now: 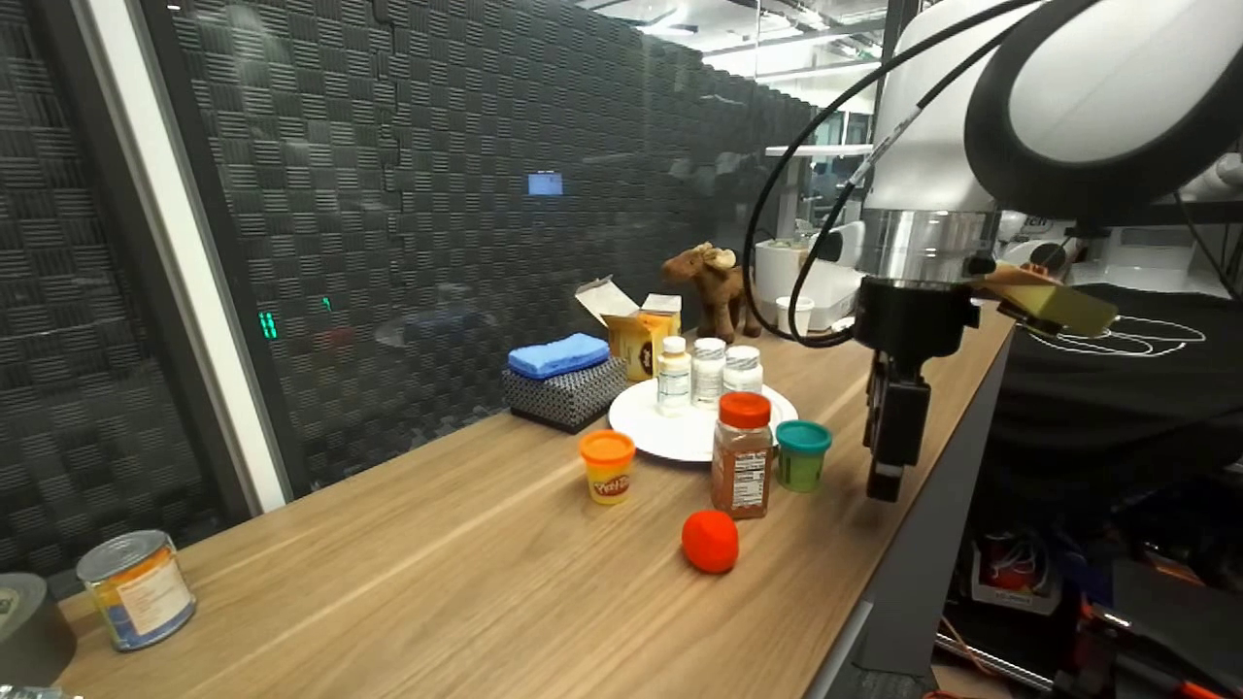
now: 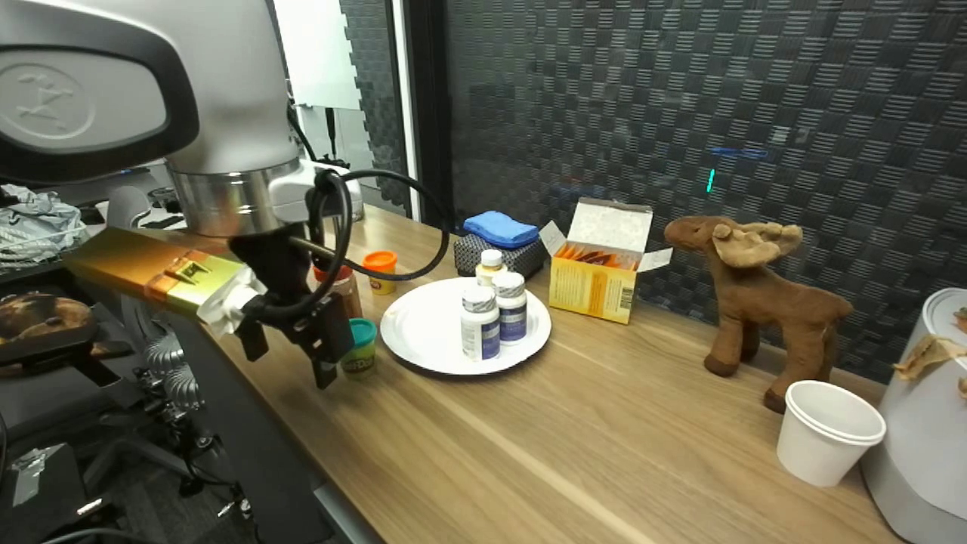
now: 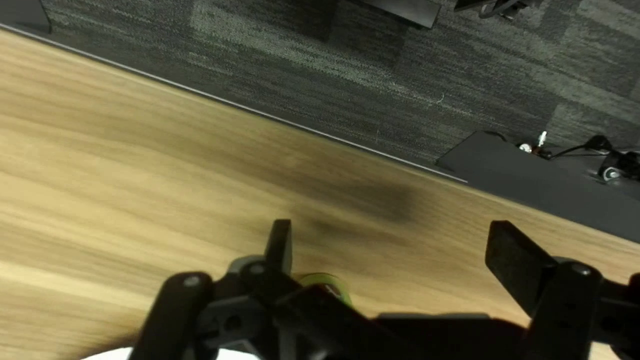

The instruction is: Pick up the bottles from the table and put them on the white plate.

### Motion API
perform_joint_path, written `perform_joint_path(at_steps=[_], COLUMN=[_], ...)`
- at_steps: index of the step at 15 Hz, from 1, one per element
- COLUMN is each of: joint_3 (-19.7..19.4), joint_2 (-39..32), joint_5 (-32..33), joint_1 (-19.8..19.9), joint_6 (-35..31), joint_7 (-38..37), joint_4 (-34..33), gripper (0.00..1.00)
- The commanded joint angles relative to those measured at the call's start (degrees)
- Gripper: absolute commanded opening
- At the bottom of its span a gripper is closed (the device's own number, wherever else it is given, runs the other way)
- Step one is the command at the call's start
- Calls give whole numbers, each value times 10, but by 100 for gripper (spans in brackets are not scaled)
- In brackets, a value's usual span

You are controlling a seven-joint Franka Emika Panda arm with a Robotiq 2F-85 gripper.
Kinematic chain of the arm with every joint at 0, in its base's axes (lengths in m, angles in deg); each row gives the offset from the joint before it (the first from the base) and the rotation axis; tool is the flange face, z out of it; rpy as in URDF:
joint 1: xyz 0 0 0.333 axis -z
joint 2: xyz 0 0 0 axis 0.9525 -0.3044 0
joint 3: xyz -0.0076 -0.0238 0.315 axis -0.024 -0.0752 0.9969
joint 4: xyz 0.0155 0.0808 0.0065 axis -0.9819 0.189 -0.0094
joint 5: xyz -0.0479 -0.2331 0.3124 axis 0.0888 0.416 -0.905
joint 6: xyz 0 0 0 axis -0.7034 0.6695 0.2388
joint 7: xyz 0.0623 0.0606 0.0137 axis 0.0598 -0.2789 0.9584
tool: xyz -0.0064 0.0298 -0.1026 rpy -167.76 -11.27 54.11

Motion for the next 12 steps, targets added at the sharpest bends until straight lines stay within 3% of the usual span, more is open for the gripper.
perform_joint_path(at_steps=[1, 6, 12], joint_3=[3, 1, 3], joint_2=[-10, -32, -52], joint_5=[-4, -8, 14], joint_1=[-12, -20, -11], joint_6=[-88, -184, -234], joint_7=[6, 4, -8], joint_4=[17, 15, 12], gripper=[100, 100, 100])
